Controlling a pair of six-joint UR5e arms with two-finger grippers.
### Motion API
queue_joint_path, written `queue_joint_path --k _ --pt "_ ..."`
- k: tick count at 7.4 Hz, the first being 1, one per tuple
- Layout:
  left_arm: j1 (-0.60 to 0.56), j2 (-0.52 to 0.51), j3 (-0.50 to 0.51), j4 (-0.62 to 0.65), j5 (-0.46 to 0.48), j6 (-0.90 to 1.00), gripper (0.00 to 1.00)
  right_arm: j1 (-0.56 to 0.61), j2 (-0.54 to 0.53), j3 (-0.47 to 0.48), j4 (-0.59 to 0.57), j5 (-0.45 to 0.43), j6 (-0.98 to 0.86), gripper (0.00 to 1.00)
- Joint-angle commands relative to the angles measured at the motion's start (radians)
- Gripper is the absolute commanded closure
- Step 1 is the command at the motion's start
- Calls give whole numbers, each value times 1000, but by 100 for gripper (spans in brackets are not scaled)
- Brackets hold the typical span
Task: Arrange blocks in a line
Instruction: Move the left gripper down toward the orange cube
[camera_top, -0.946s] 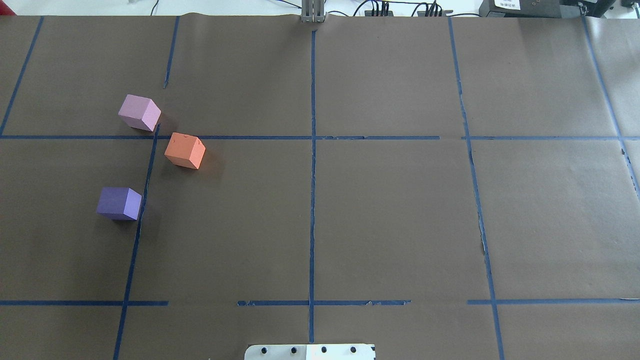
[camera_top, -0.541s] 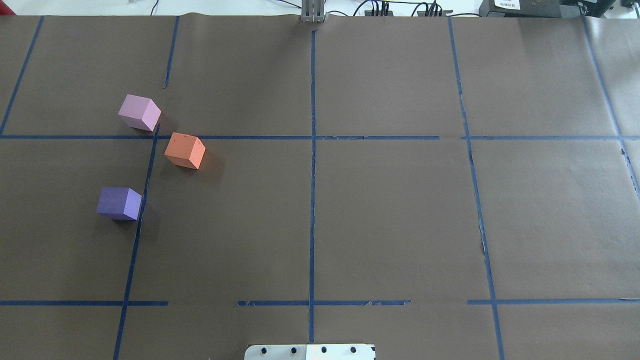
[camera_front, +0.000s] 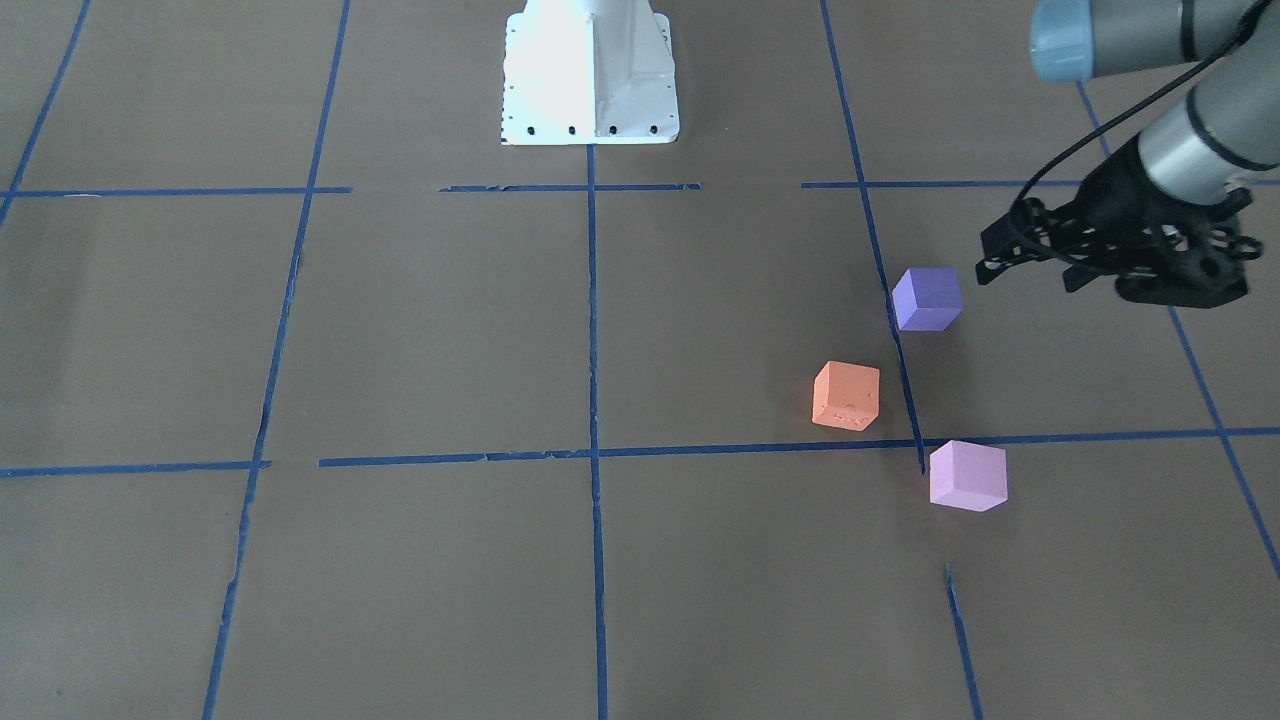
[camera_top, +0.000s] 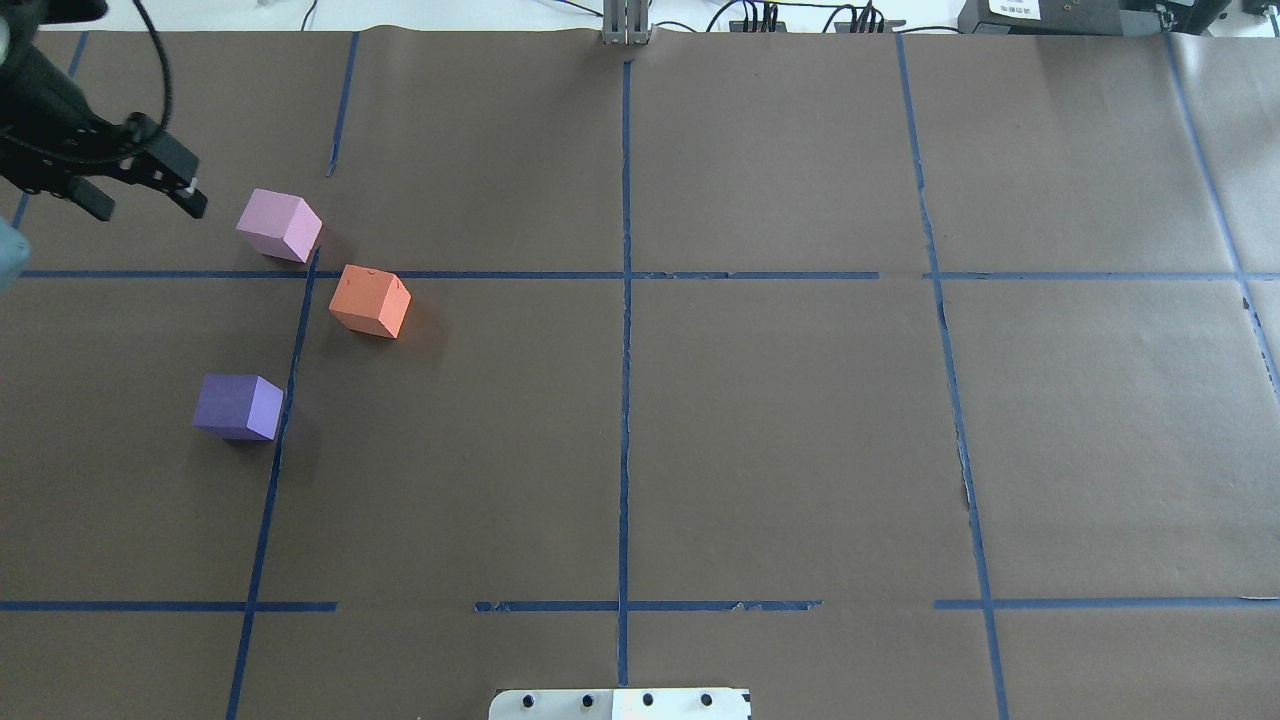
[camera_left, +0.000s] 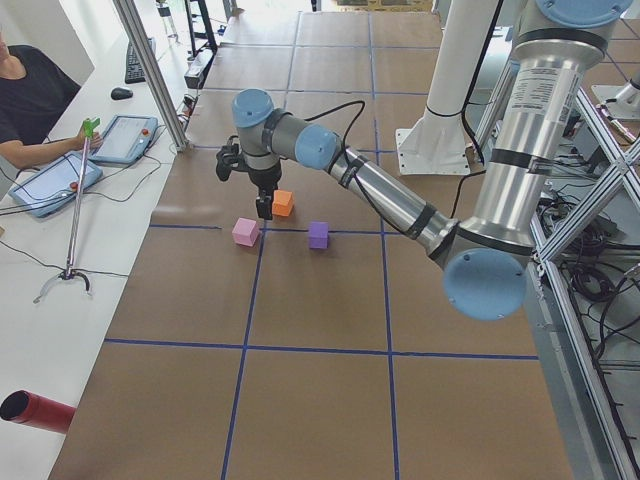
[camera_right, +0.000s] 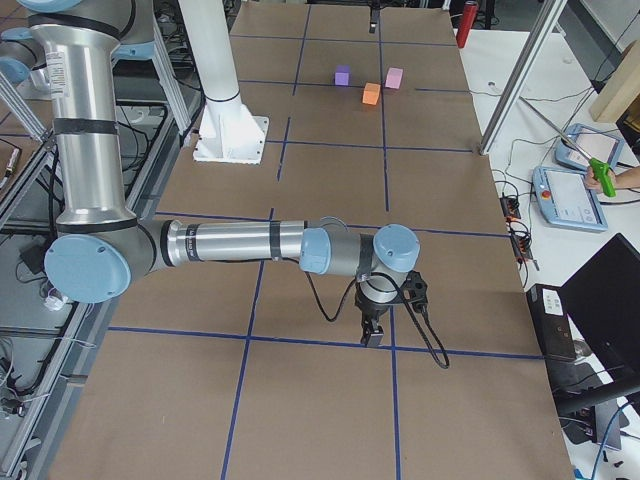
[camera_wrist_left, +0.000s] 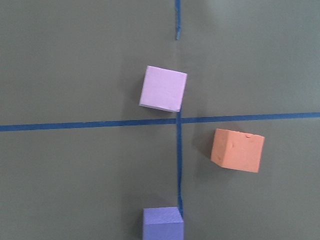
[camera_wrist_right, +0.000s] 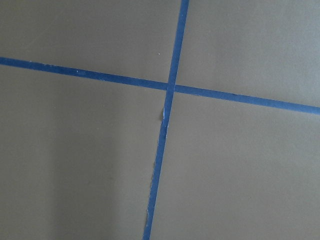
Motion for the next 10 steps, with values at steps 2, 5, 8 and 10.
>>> queue_joint_path --k 2,5,8,10 --pt "110 -38 150 -179 66 -83 0 0 0 1 -1 0 -1 0" --pt "166 -78 252 -225 109 -86 0 0 0 1 -1 0 -2 0" --pt "184 -107 316 -259 110 -124 0 0 0 0 -1 0 -1 0" --pt "207 -107 352 -342 110 -183 0 0 0 0 -1 0 -1 0"
